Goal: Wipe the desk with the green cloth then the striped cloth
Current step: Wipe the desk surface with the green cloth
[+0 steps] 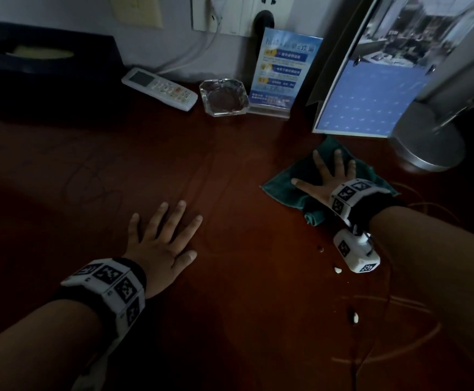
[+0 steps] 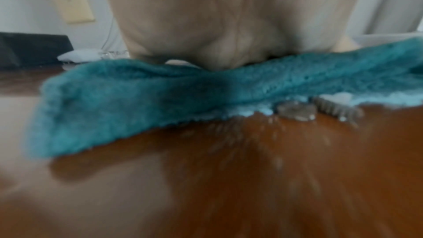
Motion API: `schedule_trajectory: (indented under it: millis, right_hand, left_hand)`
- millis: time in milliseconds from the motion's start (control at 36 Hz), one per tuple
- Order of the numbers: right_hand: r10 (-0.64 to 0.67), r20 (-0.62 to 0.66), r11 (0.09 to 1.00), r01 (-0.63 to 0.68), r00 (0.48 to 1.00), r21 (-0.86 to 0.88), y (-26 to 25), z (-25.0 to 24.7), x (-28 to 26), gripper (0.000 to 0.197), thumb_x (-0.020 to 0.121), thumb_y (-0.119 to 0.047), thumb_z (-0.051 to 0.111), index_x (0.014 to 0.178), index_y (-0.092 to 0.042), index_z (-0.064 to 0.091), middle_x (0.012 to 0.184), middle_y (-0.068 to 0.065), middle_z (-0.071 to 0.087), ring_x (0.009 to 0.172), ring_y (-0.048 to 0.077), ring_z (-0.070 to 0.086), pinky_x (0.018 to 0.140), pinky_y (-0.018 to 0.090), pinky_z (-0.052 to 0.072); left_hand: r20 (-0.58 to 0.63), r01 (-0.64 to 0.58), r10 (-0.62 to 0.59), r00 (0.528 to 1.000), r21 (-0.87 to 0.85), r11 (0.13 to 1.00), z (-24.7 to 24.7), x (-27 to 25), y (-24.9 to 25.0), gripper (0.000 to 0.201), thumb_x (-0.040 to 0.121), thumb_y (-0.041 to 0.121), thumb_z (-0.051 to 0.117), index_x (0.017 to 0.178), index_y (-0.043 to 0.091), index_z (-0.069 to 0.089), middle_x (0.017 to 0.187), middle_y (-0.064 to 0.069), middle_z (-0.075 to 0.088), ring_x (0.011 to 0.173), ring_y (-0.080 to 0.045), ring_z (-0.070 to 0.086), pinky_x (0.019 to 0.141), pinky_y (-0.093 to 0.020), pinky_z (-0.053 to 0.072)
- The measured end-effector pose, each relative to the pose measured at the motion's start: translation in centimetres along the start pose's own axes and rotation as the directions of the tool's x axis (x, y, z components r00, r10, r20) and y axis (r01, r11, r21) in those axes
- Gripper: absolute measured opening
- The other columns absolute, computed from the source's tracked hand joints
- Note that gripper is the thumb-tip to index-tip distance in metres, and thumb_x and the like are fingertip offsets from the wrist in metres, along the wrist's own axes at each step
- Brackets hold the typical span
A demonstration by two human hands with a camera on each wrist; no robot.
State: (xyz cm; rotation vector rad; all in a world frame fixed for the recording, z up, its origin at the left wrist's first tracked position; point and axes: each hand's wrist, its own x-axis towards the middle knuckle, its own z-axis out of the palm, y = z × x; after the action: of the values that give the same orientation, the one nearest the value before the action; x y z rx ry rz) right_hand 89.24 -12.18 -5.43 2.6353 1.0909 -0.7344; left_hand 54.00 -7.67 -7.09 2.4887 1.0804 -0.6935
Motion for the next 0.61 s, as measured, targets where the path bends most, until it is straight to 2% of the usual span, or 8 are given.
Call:
schedule_trajectory:
  millis: [194,250,306,333,528,611]
  right_hand:
    - [0.076,0.017,0.997,-0.076,0.997,0.017,0.0,0.8,-1.7,0.100,0.061,-0.092,0.032,0.139,-0.054,-0.018,0.153,-0.006,-0.029,0.141,0.037,-0.020,0.113,0.059,-0.001]
    - [0.093,0.026,0.995,-0.093,0.995,0.019,0.1,1.2,-2.3,0.101,0.061,-0.092,0.032,0.139,-0.053,-0.019,0.153,-0.005,-0.029,0.141,0.038,-0.020,0.113,0.059,-0.001]
    - [0.106,0.031,0.994,-0.107,0.994,0.020,0.2,1.5,-3.1,0.102,0.060,-0.093,0.032,0.139,-0.053,-0.020,0.153,-0.005,-0.030,0.141,0.038,-0.019,0.113,0.060,-0.001]
    - [0.108,0.034,0.994,-0.109,0.994,0.027,0.3,1.6,-3.6,0.102,0.060,-0.093,0.033,0.139,-0.053,-0.020,0.153,-0.005,-0.030,0.141,0.038,-0.019,0.113,0.060,0.000]
    - [0.143,0.048,0.989,-0.145,0.989,0.040,0.6,3.3,-6.8,0.100,0.063,-0.091,0.032,0.138,-0.053,-0.022,0.152,-0.004,-0.031,0.140,0.040,-0.021,0.113,0.059,-0.001]
    - [0.105,0.080,0.994,-0.103,0.991,-0.037,0.5,3.9,-8.4,0.087,0.073,-0.084,0.032,0.126,-0.056,-0.031,0.145,-0.008,-0.038,0.139,0.039,-0.024,0.114,0.057,-0.005]
  left_hand:
    - [0.075,-0.011,0.013,0.997,-0.026,1.000,-1.0,-0.5,0.2,0.067,0.060,0.065,-0.022,0.122,0.048,-0.042,0.123,0.016,-0.059,0.133,-0.016,-0.039,0.108,-0.057,-0.016]
    - [0.081,-0.007,0.008,0.997,-0.014,1.000,-1.0,-0.5,0.2,0.059,0.072,0.067,-0.016,0.122,0.048,-0.041,0.123,0.016,-0.058,0.133,-0.017,-0.039,0.108,-0.058,-0.016]
    - [0.086,0.001,-0.001,0.996,-0.004,1.000,-0.9,-0.4,0.3,0.054,0.090,0.061,-0.001,0.124,0.046,-0.040,0.126,0.013,-0.056,0.135,-0.019,-0.038,0.109,-0.058,-0.014]
    - [0.084,0.005,-0.005,0.996,0.000,1.000,-1.0,-0.4,0.4,0.055,0.094,0.058,0.004,0.124,0.045,-0.039,0.128,0.012,-0.054,0.136,-0.020,-0.037,0.109,-0.058,-0.014]
    - [0.094,0.020,-0.021,0.995,0.017,1.000,-1.3,-0.6,0.7,0.055,0.095,0.056,0.005,0.122,0.044,-0.042,0.130,0.009,-0.053,0.136,-0.023,-0.036,0.109,-0.059,-0.013]
    - [0.087,0.011,-0.012,0.996,0.009,1.000,-1.3,-0.6,0.6,0.055,0.095,0.056,0.004,0.122,0.044,-0.042,0.130,0.009,-0.053,0.137,-0.023,-0.036,0.109,-0.059,-0.012]
